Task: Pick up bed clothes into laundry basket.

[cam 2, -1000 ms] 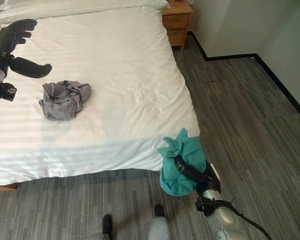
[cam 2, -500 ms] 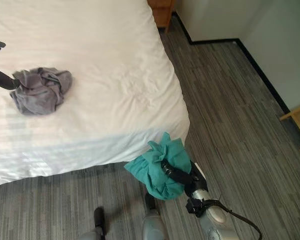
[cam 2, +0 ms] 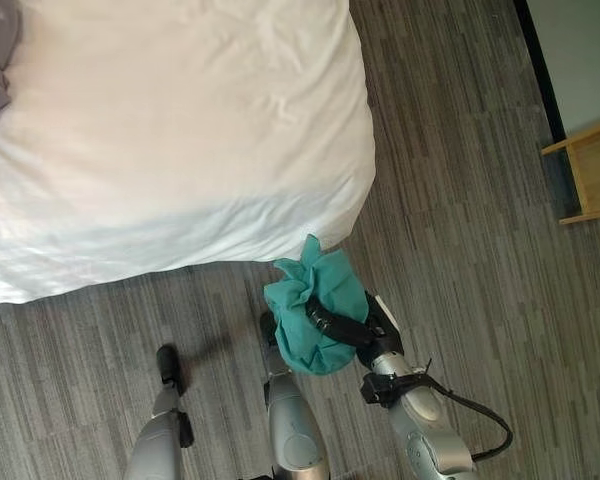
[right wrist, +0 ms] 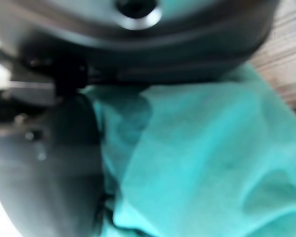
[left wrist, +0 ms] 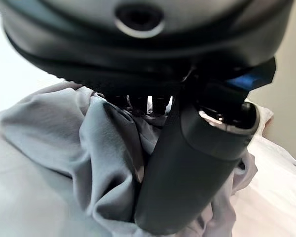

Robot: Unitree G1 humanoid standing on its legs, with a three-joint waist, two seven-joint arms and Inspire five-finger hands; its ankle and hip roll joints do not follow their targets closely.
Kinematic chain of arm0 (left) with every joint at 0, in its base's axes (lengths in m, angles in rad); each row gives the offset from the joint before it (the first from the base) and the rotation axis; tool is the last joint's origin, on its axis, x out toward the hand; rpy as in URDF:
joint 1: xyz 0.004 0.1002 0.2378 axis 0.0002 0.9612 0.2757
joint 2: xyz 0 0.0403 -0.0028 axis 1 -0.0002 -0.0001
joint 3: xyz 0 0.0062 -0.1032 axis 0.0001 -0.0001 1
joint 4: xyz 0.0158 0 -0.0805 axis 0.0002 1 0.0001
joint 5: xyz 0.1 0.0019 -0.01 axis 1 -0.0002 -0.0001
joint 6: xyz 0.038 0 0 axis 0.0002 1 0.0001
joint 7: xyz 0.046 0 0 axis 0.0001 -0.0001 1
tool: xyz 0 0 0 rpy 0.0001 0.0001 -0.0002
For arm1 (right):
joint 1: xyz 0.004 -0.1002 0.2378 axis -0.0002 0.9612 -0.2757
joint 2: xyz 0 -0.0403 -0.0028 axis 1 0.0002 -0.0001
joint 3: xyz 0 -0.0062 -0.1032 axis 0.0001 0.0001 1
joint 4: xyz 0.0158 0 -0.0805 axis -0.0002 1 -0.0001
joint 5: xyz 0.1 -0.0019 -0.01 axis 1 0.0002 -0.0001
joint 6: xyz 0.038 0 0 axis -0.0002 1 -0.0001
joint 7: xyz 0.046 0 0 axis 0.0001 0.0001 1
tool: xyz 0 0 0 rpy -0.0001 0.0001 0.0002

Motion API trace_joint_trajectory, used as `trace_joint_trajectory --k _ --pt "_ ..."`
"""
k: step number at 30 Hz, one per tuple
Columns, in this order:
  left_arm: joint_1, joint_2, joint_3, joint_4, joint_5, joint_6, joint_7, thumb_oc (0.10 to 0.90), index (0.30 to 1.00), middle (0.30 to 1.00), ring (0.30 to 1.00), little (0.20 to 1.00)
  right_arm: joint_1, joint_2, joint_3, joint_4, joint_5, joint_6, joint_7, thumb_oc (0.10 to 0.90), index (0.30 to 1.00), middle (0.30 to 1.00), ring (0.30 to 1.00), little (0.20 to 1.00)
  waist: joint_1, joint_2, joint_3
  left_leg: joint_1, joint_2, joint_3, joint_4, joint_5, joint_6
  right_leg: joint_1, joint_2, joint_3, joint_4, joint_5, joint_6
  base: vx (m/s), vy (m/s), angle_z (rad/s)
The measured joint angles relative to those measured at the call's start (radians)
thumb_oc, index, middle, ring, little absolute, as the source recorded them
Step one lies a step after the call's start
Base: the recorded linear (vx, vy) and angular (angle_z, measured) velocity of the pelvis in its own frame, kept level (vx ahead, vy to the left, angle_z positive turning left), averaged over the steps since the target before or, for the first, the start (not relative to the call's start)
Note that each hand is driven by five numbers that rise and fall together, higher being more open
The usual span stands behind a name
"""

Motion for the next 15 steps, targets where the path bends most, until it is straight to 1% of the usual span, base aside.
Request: trace_joint_trajectory --k 3,6,8,11,12,13,14,15 --pt "0.0 0.001 0.021 0.0 -0.005 0.003 -0.015 0.4 0.3 0.3 0.3 0.3 0.0 0.001 0.0 0.0 -0.004 0.0 0.0 0.4 0.3 0.3 0.3 0.3 0.001 0.0 0.0 0.011 -0.001 0.0 -0.001 0.0 0.0 0.009 -0.001 0.001 -0.002 0.0 0.0 0.0 0.0 0.0" --pt "-0.002 0.009 0.022 -0.003 -0.031 0.006 -0.018 0.4 0.3 0.3 0.3 0.3 -0.001 0.002 0.001 0.002 -0.003 0.0 0.0 0.4 0.3 0.3 0.3 0.3 0.009 0.002 -0.001 0.025 -0.001 0.001 -0.002 0.001 0.0 0.023 -0.001 0.001 -0.005 0.001 -0.001 0.02 0.001 0.0" --pt "-0.001 0.01 0.024 -0.012 -0.086 0.014 -0.027 0.4 0.3 0.3 0.3 0.3 -0.006 0.003 0.004 0.009 -0.003 0.0 0.001 0.4 0.3 0.3 0.3 0.3 0.015 0.004 0.0 0.045 -0.001 0.0 -0.004 0.001 0.001 0.048 -0.002 -0.005 -0.016 0.005 -0.006 0.06 0.017 0.01" --pt "0.002 0.012 0.025 -0.036 -0.174 0.028 -0.046 0.4 0.3 0.3 0.3 0.3 -0.036 0.006 0.004 0.02 -0.003 0.001 0.0 0.4 0.3 0.3 0.3 0.3 0.035 0.012 0.002 0.091 -0.002 -0.002 -0.011 0.002 0.001 0.101 -0.006 -0.018 -0.03 0.005 -0.007 0.1 0.037 0.04" --pt "0.011 0.011 0.028 -0.064 -0.213 0.031 -0.047 0.4 0.3 0.3 0.3 0.3 -0.036 0.006 0.003 0.024 -0.003 0.004 -0.001 0.4 0.3 0.3 0.3 0.3 0.039 0.017 0.005 0.104 -0.002 -0.004 -0.011 0.002 0.001 0.117 -0.006 -0.022 -0.032 0.005 -0.007 0.11 0.041 0.13" --pt "0.026 0.014 0.035 -0.107 -0.252 0.03 -0.045 0.4 0.3 0.3 0.3 0.3 -0.058 0.007 -0.002 0.024 -0.003 0.005 -0.001 0.4 0.3 0.3 0.3 0.3 0.051 0.027 0.007 0.119 -0.004 -0.012 -0.011 0.002 0.001 0.136 -0.01 -0.029 -0.032 0.003 -0.007 0.15 0.041 0.25" --pt "0.056 0.013 0.047 -0.177 -0.313 0.026 -0.045 0.4 0.3 0.3 0.3 0.3 -0.072 0.005 -0.005 0.029 -0.003 0.007 -0.009 0.4 0.3 0.3 0.3 0.3 0.055 0.043 0.009 0.136 -0.008 -0.027 -0.011 0.001 0.001 0.16 -0.015 -0.045 -0.032 -0.002 -0.005 0.11 0.036 0.31" --pt "0.073 0.013 0.059 -0.215 -0.336 0.012 -0.045 0.4 0.3 0.3 0.3 0.3 -0.084 0.005 -0.01 0.027 -0.003 0.006 -0.013 0.4 0.3 0.3 0.3 0.3 0.057 0.058 0.007 0.14 -0.013 -0.034 -0.011 0.001 0.001 0.171 -0.019 -0.049 -0.032 -0.007 0.001 0.08 0.021 0.31"
